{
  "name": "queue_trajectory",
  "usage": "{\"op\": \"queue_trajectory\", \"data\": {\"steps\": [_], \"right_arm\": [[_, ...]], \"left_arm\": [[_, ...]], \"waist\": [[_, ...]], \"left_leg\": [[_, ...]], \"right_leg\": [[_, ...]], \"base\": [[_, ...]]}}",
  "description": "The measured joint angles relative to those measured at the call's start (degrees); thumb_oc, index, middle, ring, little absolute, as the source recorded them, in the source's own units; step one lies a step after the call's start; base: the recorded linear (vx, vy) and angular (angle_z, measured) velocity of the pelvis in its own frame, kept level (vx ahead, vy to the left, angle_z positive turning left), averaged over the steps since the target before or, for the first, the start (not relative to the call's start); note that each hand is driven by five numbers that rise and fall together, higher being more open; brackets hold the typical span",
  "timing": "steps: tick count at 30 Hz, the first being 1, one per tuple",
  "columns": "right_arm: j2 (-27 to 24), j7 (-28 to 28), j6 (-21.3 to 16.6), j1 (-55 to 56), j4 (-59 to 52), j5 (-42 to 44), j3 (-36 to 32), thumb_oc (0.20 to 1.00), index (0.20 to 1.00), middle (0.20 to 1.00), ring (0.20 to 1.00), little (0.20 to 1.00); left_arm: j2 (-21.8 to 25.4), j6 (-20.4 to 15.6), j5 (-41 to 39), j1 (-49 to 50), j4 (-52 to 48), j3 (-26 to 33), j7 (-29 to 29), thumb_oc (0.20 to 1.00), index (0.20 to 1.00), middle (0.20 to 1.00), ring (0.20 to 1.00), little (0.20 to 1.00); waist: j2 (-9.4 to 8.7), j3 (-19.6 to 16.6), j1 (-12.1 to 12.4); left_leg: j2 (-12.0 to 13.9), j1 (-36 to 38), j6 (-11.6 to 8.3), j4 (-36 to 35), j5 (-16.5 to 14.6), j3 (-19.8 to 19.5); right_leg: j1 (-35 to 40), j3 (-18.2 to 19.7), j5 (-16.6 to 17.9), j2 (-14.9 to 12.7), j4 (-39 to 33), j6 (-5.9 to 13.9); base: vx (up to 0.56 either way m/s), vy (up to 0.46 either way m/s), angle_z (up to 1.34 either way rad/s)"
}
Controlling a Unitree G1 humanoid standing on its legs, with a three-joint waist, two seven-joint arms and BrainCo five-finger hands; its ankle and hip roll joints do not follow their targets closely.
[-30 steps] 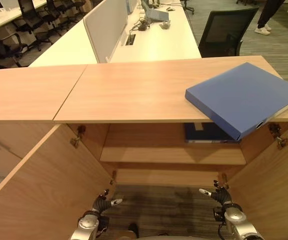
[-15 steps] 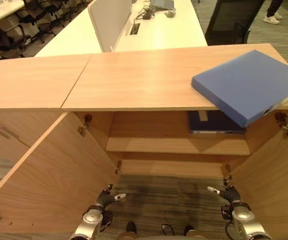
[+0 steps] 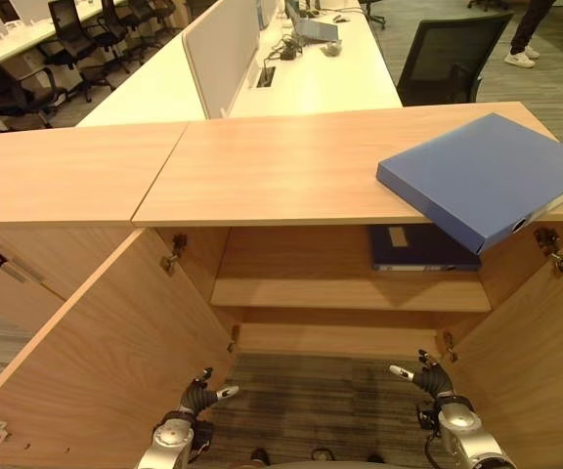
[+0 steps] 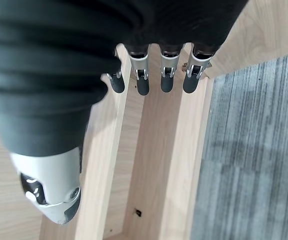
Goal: Put the empty folder in the office cabinet
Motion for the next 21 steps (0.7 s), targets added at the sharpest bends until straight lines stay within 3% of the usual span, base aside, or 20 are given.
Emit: {"op": "queue_trajectory", "data": {"steps": [13,21], "right_arm": [[-0.1,-1.1,0.0,1.1,0.5,-0.2,-0.4,1.0,1.0,1.0,1.0,1.0],[-5.6,-4.9,-0.3,2.3,-0.5,-0.6,-10.1,1.0,1.0,1.0,1.0,1.0]], "left_arm": [[0.1,0.0,0.0,1.4,0.0,0.3,0.1,1.0,1.0,1.0,1.0,1.0],[1.2,-0.6,0.0,2.3,-0.7,3.0,0.2,1.0,1.0,1.0,1.0,1.0]], "waist": [[-0.71,-1.2,0.0],[-1.89,-1.6,0.0]], "left_leg": [[0.0,0.0,-0.05,0.0,0.0,0.3],[-0.1,-1.9,-0.23,0.3,0.2,1.2]], "right_leg": [[-0.3,0.2,0.1,0.0,0.0,0.01],[-2.6,1.2,0.7,0.1,0.6,0.29]], "base": [[0.0,-0.001,0.0],[-0.06,-0.016,-0.06]]}}
